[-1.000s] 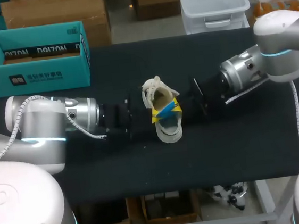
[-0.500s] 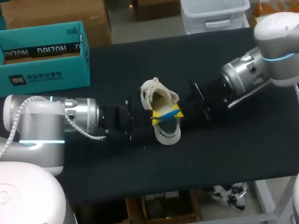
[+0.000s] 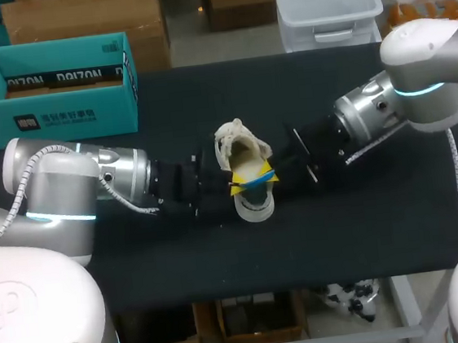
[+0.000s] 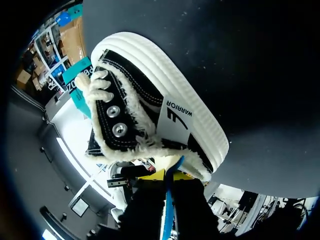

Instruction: Open the shoe tongue, take the insole out of the shoe, put the insole back into the shoe, and pack the shoe into the shoebox

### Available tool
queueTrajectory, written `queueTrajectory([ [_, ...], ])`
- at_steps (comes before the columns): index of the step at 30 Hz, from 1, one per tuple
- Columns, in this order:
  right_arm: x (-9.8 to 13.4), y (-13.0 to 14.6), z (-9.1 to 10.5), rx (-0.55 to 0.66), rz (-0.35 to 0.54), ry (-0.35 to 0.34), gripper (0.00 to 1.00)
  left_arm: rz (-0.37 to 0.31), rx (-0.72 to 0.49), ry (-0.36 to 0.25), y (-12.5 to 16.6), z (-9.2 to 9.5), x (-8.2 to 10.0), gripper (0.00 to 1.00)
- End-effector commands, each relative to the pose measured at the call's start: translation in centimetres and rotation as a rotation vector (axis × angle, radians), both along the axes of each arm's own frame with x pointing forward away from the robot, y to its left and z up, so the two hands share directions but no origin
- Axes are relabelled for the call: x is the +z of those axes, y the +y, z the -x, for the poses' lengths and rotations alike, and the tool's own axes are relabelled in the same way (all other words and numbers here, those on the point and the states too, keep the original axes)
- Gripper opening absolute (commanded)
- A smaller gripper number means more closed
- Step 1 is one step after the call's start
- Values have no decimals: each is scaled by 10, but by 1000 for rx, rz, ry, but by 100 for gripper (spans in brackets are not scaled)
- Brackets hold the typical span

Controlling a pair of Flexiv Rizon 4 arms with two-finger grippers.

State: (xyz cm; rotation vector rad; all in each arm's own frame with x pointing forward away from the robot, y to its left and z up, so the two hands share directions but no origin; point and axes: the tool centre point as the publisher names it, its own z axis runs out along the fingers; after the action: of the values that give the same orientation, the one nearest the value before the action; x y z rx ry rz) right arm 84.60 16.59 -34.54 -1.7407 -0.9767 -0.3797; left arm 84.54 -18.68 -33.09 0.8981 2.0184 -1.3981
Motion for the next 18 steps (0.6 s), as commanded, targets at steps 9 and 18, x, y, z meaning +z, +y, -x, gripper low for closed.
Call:
queueTrajectory([
  [9,-10,2,8,-104,42,-99,0,29,1,-8,-8,-8,4,0],
  [18,-9,-1,1,-128,67,-151,0,30,-43,-13,-5,-12,-1,0],
])
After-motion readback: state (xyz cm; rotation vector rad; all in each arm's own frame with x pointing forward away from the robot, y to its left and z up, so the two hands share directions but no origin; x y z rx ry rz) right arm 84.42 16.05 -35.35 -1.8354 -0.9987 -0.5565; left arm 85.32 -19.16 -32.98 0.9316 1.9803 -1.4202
